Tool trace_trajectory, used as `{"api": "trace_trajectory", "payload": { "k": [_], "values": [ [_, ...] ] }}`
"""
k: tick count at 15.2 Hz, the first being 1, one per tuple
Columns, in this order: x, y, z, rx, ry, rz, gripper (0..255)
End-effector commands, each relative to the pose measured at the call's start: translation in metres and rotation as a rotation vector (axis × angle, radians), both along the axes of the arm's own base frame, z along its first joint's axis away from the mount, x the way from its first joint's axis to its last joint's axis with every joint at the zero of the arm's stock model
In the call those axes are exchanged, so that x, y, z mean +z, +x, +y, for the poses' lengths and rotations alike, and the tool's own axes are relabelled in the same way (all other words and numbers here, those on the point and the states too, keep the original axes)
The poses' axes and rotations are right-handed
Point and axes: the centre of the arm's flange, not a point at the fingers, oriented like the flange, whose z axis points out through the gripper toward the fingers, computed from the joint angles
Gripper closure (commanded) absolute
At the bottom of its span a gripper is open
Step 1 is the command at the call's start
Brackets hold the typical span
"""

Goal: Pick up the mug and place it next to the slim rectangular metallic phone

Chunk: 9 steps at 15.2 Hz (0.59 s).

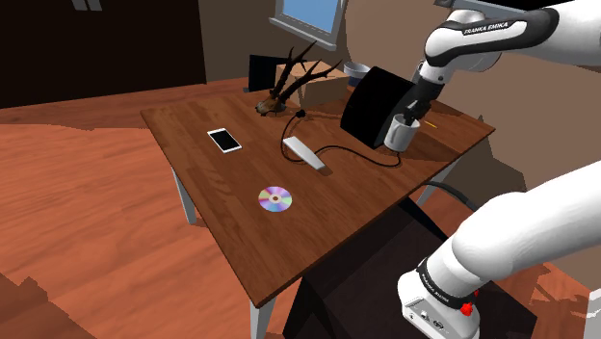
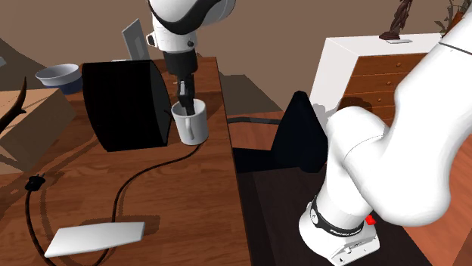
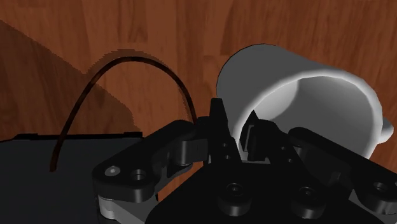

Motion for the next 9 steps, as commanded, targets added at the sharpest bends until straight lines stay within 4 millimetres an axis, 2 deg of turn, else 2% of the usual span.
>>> {"api": "trace_trajectory", "payload": {
  "k": [1,2,9],
  "values": [
    [0.010,0.000,0.000,0.000,0.000,0.000,255],
    [0.014,0.000,0.000,0.000,0.000,0.000,255],
    [0.015,0.054,0.075,0.000,0.000,0.000,255]
  ]
}}
